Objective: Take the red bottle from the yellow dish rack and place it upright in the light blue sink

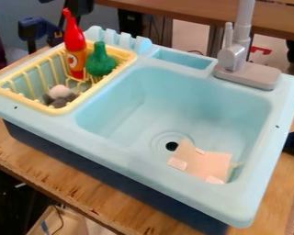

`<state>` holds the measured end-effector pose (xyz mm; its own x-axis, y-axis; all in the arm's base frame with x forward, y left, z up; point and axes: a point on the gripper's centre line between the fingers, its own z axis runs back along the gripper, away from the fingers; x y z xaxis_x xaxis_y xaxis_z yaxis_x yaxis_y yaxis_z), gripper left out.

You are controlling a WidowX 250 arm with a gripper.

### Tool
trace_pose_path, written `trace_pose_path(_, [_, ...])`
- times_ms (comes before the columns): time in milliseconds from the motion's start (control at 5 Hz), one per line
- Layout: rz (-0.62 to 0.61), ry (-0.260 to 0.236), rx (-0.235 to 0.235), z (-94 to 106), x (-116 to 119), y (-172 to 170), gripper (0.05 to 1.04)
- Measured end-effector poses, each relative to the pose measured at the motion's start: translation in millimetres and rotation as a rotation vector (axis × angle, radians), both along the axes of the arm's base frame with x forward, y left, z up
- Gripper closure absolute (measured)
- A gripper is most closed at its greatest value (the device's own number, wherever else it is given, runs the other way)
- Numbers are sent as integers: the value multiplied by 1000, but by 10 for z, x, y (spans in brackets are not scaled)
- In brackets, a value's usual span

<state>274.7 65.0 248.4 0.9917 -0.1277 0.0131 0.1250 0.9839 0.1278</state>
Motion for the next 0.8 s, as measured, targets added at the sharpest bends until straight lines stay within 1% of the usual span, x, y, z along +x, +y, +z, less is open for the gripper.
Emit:
trace_pose_path(200, [13, -2, 25, -83, 268, 179, 82])
trace_pose_path(400, [28, 20, 17, -206, 504, 345, 82])
trace_pose_path(600, [41, 7, -12, -170, 612, 475, 82])
trace_pose_path(800, [24, -12, -67, -166, 709, 559, 82])
